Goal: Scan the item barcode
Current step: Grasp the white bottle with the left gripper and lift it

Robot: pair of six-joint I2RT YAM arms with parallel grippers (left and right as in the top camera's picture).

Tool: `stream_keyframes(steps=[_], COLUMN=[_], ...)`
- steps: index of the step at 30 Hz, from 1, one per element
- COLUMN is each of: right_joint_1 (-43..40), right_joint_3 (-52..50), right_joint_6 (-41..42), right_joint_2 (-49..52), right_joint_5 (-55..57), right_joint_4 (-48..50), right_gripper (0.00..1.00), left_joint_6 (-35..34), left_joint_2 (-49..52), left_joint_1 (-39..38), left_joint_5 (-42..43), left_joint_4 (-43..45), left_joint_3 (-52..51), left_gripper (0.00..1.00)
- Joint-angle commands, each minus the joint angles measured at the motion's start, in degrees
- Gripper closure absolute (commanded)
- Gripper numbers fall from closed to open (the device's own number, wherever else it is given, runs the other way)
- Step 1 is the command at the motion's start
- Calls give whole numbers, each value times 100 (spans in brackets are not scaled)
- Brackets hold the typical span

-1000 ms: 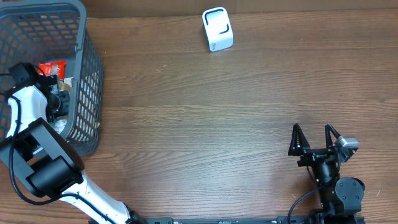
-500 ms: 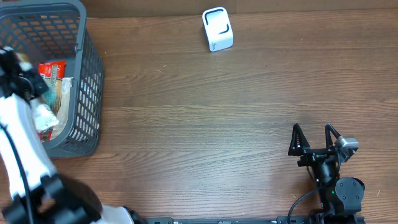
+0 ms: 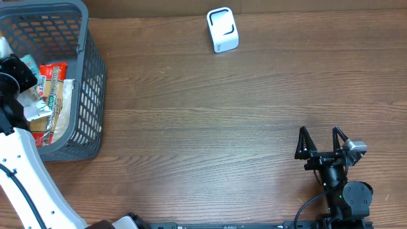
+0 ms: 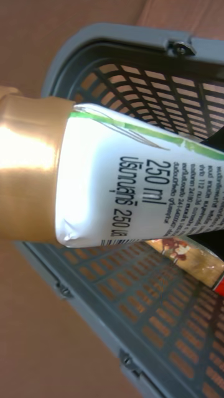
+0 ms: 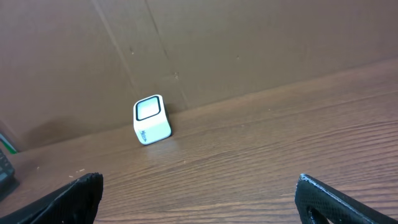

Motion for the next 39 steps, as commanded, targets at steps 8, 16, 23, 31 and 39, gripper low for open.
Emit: stream_keyframes(steps=[8,16,23,31,39], right_joint_1=[42,42,42,42,42], right_joint_3=[-66,-66,-68,-66,-66], right_joint_6=[22,20,22,22,20], right_joint_2=[-59,-59,-59,-59,-59], right_joint_5=[15,17,17,17,15], right_joint_4=[26,26,26,26,26], right_gripper=[0,0,0,0,0], left_joint_6=[-643,-782,-756,-573,-476], left_joint_2=[645,1408,1836,2070,2079], left_joint_1=[-63,-61,-63,-63,-63], left_joint_5=[125,267,627,1008,1351], left_joint_4=[-758,-1189,-1377,-1486,-1447], left_joint_3=[166,166,166,166,166], left_gripper=[96,96,96,96,91])
